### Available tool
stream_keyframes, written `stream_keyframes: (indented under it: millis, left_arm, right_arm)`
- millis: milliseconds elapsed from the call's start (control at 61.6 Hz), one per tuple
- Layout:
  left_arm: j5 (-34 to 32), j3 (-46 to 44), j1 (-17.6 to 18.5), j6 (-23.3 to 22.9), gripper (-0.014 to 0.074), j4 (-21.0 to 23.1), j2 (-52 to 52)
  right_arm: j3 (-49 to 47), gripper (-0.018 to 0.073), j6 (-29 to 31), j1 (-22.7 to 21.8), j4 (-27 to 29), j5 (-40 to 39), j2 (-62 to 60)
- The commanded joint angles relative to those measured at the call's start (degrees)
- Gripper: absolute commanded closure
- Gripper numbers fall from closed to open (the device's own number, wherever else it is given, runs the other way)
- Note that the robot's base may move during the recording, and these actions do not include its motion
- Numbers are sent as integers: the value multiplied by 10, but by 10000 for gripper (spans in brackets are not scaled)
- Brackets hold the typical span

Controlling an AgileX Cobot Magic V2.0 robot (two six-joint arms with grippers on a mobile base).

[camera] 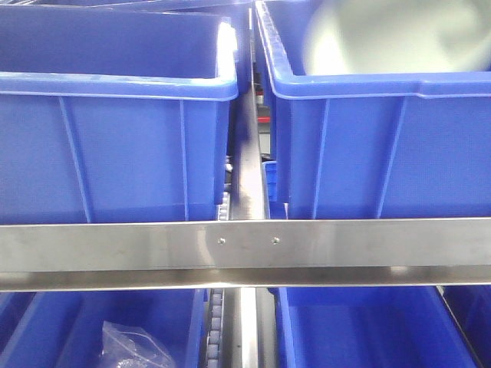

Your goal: Place green plate on second shelf with right arm

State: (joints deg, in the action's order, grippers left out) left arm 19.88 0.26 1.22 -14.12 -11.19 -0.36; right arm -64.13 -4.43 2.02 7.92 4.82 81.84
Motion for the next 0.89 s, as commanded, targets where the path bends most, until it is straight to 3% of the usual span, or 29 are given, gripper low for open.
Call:
stream_keyframes:
  millis: [0, 130, 179, 357, 633, 877]
  left_arm:
    - [-39, 18, 3, 0, 472, -2, -12]
    - [-39, 18, 3, 0, 472, -2, -12]
    - [-39, 18, 3, 0, 472, -2, -12]
    - [-39, 18, 3, 0, 472, -2, -12]
    - [-39, 18, 3, 0, 472, -2, -12]
    - [-39, 18, 3, 0, 472, -2, -12]
  right_arm:
    - [-26, 152, -1, -4, 3, -26, -45]
    - [-22, 225, -1, -3, 3, 40, -100]
    - [-7, 308, -1, -3, 1, 70, -142]
    - [99, 515, -1, -3, 0, 55, -272]
    - [295, 501, -1, -3, 0, 13, -475]
    - [331, 501, -1, -3, 0, 8, -531]
